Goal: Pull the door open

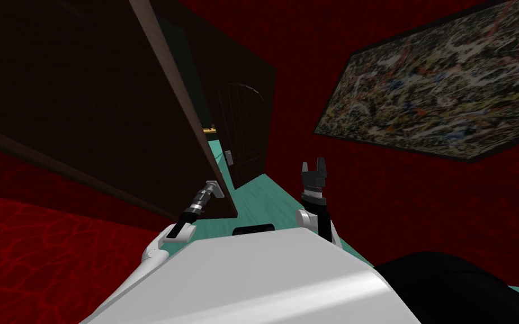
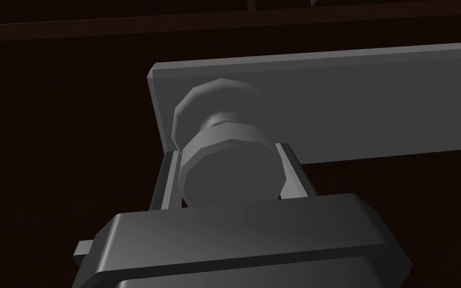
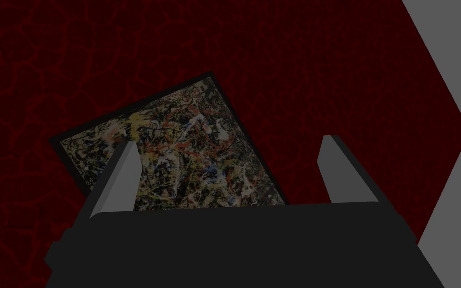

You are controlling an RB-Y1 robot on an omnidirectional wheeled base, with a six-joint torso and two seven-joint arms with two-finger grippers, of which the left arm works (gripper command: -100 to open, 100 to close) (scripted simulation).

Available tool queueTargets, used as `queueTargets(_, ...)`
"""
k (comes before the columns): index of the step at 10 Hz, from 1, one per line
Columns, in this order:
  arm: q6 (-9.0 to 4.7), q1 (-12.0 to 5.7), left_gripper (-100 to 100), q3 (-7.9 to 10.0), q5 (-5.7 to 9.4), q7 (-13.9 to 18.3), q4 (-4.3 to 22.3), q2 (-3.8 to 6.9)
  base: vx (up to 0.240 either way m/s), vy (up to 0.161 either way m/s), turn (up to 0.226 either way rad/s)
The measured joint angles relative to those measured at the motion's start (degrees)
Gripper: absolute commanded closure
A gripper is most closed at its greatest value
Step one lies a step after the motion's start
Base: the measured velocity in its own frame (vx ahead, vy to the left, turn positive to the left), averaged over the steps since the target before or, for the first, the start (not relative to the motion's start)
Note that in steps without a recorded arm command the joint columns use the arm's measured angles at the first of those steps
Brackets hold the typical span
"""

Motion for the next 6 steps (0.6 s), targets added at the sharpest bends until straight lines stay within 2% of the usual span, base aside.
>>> queueTargets(2, -1.02, 1.78, 100, -0.83, 0.2, 1.03, -1.07, 1.7, -0.19, 0.074, -0.089)
queueTargets(4, -2.34, 2.4, 100, -1.91, 0.29, 1.96, -0.97, 2.92, -0.141, 0.074, -0.061)
queueTargets(5, -2.39, 2.56, 100, -2.06, 0.26, 2.04, -0.91, 2.97, -0.129, 0.059, -0.104)
queueTargets(6, -2.82, 2.93, 100, -2.17, 0.31, 2.29, -0.96, 3.5, -0.223, 0.119, -0.176)
